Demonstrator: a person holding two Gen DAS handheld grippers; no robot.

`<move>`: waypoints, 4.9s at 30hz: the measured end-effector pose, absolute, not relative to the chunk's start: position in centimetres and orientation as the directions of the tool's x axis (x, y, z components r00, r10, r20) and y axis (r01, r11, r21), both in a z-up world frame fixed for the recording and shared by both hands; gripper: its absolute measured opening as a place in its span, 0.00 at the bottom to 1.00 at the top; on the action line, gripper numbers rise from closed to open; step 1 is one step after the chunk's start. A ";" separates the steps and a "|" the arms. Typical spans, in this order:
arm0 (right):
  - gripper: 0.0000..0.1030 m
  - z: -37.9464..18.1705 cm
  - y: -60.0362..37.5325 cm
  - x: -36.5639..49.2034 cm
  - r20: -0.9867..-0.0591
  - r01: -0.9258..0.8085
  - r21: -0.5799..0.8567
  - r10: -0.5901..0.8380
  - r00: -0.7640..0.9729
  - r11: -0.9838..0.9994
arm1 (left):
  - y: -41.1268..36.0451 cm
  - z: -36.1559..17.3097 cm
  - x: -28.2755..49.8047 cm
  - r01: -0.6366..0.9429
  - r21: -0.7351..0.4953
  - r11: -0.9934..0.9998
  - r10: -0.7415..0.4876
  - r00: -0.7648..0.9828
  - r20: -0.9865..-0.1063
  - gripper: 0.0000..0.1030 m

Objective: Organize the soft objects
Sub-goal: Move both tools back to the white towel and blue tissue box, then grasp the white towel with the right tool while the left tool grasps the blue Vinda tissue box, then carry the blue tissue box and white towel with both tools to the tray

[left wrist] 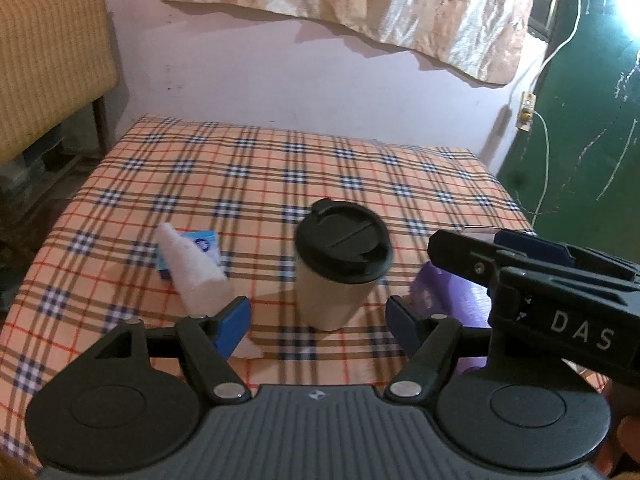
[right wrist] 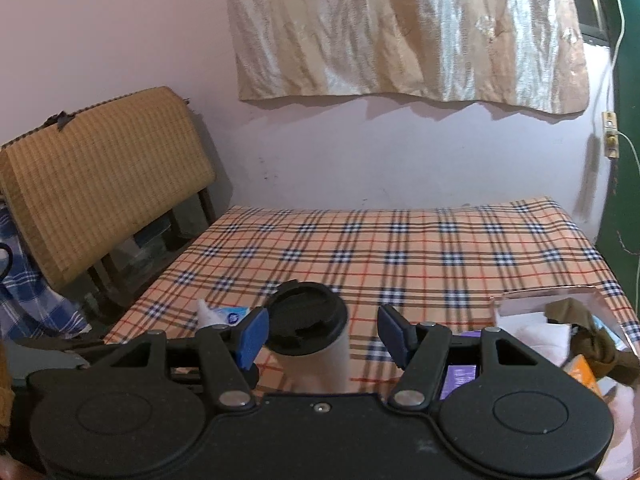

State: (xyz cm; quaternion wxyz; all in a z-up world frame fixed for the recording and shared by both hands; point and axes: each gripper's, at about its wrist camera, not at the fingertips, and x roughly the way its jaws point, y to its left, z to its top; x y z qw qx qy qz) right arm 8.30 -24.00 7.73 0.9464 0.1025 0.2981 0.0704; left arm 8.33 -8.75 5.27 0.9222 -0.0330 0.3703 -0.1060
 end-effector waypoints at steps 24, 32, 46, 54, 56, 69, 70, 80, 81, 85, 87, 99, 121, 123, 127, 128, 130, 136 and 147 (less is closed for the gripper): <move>0.71 5.7 -15.2 10.5 -0.567 -0.229 0.274 0.349 0.746 0.934 | -0.2 3.3 7.3 0.016 -0.164 0.986 -0.127 0.707 -0.696 0.75; 0.71 4.3 -13.1 11.4 -0.581 -0.264 0.279 0.381 0.719 0.923 | 1.8 2.1 7.4 -0.024 -0.163 0.986 -0.100 0.695 -0.712 0.76; 0.72 -1.1 -9.4 15.3 -0.672 -0.248 0.244 0.347 0.654 0.938 | 7.3 -0.9 7.9 -0.153 -0.181 0.971 -0.041 0.645 -0.763 0.78; 0.75 -3.8 -6.8 18.4 -0.717 -0.210 0.146 0.249 0.651 0.967 | 9.0 -1.9 8.7 -0.170 -0.189 0.967 -0.040 0.633 -0.773 0.78; 0.76 -4.4 -6.3 19.1 -0.723 -0.190 0.108 0.209 0.658 0.976 | 9.2 -2.2 8.9 -0.169 -0.194 0.966 -0.045 0.631 -0.774 0.79; 0.49 -4.0 -8.4 16.3 -0.676 -0.105 0.158 0.185 0.713 0.982 | 8.1 -2.9 11.9 -0.117 -0.181 0.976 -0.067 0.634 -0.770 0.80; 0.49 -3.6 -8.7 15.3 -0.671 -0.101 0.158 0.182 0.719 0.982 | 7.7 -2.9 12.4 -0.107 -0.175 0.979 -0.068 0.637 -0.768 0.80; 0.49 -3.5 -12.3 10.1 -0.667 0.026 0.225 0.134 0.733 0.974 | 1.6 -2.8 18.8 -0.013 -0.169 0.985 -0.116 0.675 -0.729 0.92; 0.49 -3.7 -12.5 10.0 -0.668 0.034 0.225 0.129 0.733 0.974 | 0.7 -2.9 19.6 -0.006 -0.154 0.988 -0.110 0.673 -0.731 0.92; 0.49 -4.1 -13.4 9.9 -0.673 0.058 0.243 0.125 0.729 0.968 | -1.5 -4.0 22.3 0.001 -0.093 0.996 -0.071 0.659 -0.749 0.98; 0.49 -4.2 -13.7 9.8 -0.673 0.063 0.253 0.129 0.728 0.965 | -2.0 -4.4 23.3 -0.009 -0.082 0.997 -0.057 0.652 -0.756 0.98; 0.49 -4.3 -13.9 10.4 -0.679 0.052 0.274 0.155 0.718 0.960 | -0.5 -5.7 20.9 0.032 0.007 0.999 -0.016 0.674 -0.739 0.73; 0.77 -6.5 -7.7 16.0 -0.750 -0.196 0.198 0.277 0.601 0.960 | 6.0 -4.2 8.6 -0.118 -0.037 0.992 0.054 0.682 -0.730 0.73; 0.52 -6.0 -7.3 15.8 -0.740 -0.205 0.189 0.276 0.614 0.960 | 6.1 -3.8 8.4 -0.120 -0.046 0.992 0.050 0.690 -0.722 0.73; 0.51 -3.9 -6.9 14.7 -0.704 -0.209 0.189 0.281 0.652 0.959 | 6.1 -2.4 8.3 -0.131 -0.048 0.990 0.061 0.718 -0.693 0.73; 0.51 -3.2 -6.9 14.7 -0.700 -0.204 0.188 0.277 0.658 0.961 | 6.1 -1.9 8.2 -0.137 -0.053 0.989 0.064 0.726 -0.685 0.73; 0.51 -2.0 -7.2 14.5 -0.691 -0.196 0.204 0.283 0.665 0.959 | 6.2 -0.9 8.2 -0.138 -0.062 0.989 0.061 0.738 -0.673 0.73; 0.51 1.6 -7.8 14.3 -0.659 -0.189 0.203 0.277 0.699 0.961 | 6.0 1.9 8.3 -0.140 -0.042 0.989 0.081 0.765 -0.639 0.73; 0.51 5.4 -9.6 13.7 -0.621 -0.178 0.203 0.268 0.736 0.963 | 5.4 4.8 8.7 -0.137 -0.010 0.990 0.102 0.778 -0.620 0.73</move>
